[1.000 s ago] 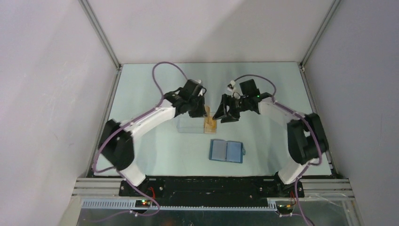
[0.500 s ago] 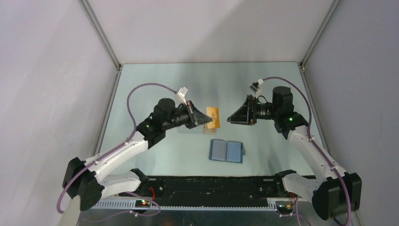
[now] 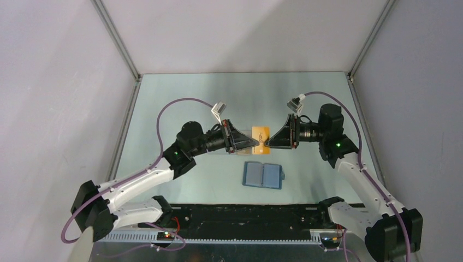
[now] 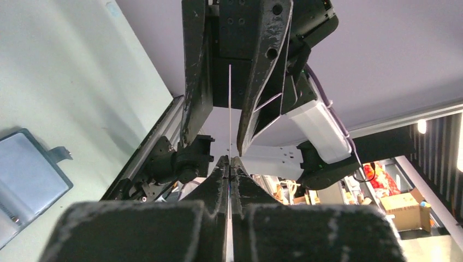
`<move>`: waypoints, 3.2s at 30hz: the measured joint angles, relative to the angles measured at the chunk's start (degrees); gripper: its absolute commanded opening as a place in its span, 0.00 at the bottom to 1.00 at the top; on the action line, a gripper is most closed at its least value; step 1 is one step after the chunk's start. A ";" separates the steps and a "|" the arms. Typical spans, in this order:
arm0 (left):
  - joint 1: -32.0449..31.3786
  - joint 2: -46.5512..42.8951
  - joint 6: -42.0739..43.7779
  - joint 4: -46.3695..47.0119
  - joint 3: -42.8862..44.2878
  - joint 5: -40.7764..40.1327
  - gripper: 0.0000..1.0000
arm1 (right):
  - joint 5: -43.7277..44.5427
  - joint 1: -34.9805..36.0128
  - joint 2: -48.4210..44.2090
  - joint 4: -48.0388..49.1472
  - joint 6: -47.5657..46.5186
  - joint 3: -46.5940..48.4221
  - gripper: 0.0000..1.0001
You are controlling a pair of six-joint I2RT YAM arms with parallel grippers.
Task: Put the credit cards into the card holder
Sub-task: Pick up the credit card from the storage box, then insert the credit card into the card holder.
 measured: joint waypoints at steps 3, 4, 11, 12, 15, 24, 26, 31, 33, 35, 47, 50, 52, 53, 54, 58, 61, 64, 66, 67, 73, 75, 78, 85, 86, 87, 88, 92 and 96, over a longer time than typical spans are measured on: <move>-0.50 0.00 -0.66 0.79 0.00 -0.02 0.00 | -0.02 0.66 -0.96 1.62 1.79 -0.85 0.35; -0.70 0.00 -0.87 0.85 0.00 -0.02 0.00 | -0.04 0.94 -1.18 2.43 2.40 -1.03 0.32; -1.60 0.74 -1.46 1.70 0.00 -0.31 0.00 | -0.02 2.47 -1.73 4.26 4.81 -1.09 0.17; -1.64 0.98 -1.51 1.73 0.00 -0.33 0.00 | 0.04 2.51 -1.84 4.35 4.94 -1.09 0.06; -1.75 1.70 -1.95 2.05 0.00 -0.35 0.10 | 0.09 2.56 -2.01 4.79 5.46 -1.09 0.00; -1.81 0.63 -2.40 3.82 -7.04 -3.45 0.73 | 5.11 2.60 -2.80 -3.06 -2.27 -1.66 0.00; -1.29 -0.28 -2.36 3.17 -11.45 -5.53 0.73 | 7.19 2.60 -3.37 -5.27 -5.31 -3.28 0.00; 0.09 -0.37 -1.62 -5.66 -18.45 -11.93 0.72 | 13.05 2.60 -3.04 -8.41 -10.19 -12.37 0.00; 0.24 1.44 -0.94 -8.87 -19.15 -13.88 0.70 | 15.98 2.56 -1.77 -7.48 -10.56 -18.05 0.00; 0.24 4.42 -0.35 -10.40 -19.12 -14.73 0.66 | 17.35 2.51 -0.61 -5.97 -10.36 -20.61 0.00; 0.28 21.49 2.80 -13.29 -12.98 -15.85 0.31 | 22.91 2.45 17.18 15.43 -7.02 -28.57 0.00; 0.28 22.75 3.21 -13.03 -12.79 -16.02 0.19 | 24.00 2.45 18.38 17.84 -7.06 -28.57 0.00; 0.28 23.12 3.32 -13.00 -12.79 -16.15 0.13 | 24.76 2.45 18.64 18.43 -7.26 -28.57 0.00; 0.28 23.28 3.28 -13.00 -12.79 -16.15 0.10 | 25.11 2.45 18.67 18.43 -7.37 -28.57 0.00; 0.28 23.41 3.28 -13.00 -12.79 -16.22 0.09 | 25.42 2.45 18.67 18.43 -7.54 -28.57 0.00; 0.33 23.71 3.21 -12.87 -12.76 -16.26 0.03 | 26.51 2.43 18.45 17.77 -8.13 -28.57 0.00; 0.33 23.87 3.21 -12.66 -12.68 -16.22 0.00 | 27.23 2.43 18.14 17.09 -8.61 -28.55 0.00; 0.33 24.20 3.23 -12.57 -12.37 -16.02 0.00 | 27.47 2.51 18.27 16.96 -8.57 -28.55 0.00; 0.33 24.46 3.26 -12.57 -12.11 -15.91 0.00 | 27.41 2.75 18.91 17.70 -8.15 -28.57 0.00; 0.33 24.65 3.30 -12.57 -11.91 -15.89 0.00 | 27.34 2.86 19.37 18.34 -7.87 -28.57 0.00; 0.33 25.11 3.30 -12.44 -11.58 -15.63 0.00 | 26.16 5.05 24.15 24.61 -3.76 -28.92 0.00; 0.33 25.35 3.30 -12.35 -11.41 -15.47 0.00 | 25.97 6.03 25.18 26.47 -2.40 -29.18 0.00; 0.33 25.62 3.32 -12.35 -11.17 -15.43 0.00 | 26.01 7.10 25.73 27.98 -0.98 -29.77 0.00; 0.26 25.86 3.30 -12.35 -10.97 -15.39 0.00 | 25.97 7.74 25.73 29.38 1.49 -31.95 0.00; 0.24 25.86 3.30 -12.35 -10.97 -15.39 0.00 | 25.92 7.76 25.73 29.31 1.86 -32.09 0.00; 0.24 25.86 3.30 -12.35 -10.97 -15.39 0.00 | 25.92 7.82 25.73 29.29 2.03 -32.11 0.00; 0.24 25.86 3.30 -12.35 -10.97 -15.39 0.00 | 25.92 7.89 25.68 29.29 2.14 -32.11 0.00; 0.22 25.86 3.32 -12.37 -10.95 -15.41 0.00 | 25.88 8.33 25.73 29.05 2.38 -32.11 0.00; 0.13 25.99 3.54 -12.41 -10.75 -15.45 0.00 | 25.03 8.50 27.52 29.92 2.71 -32.09 0.00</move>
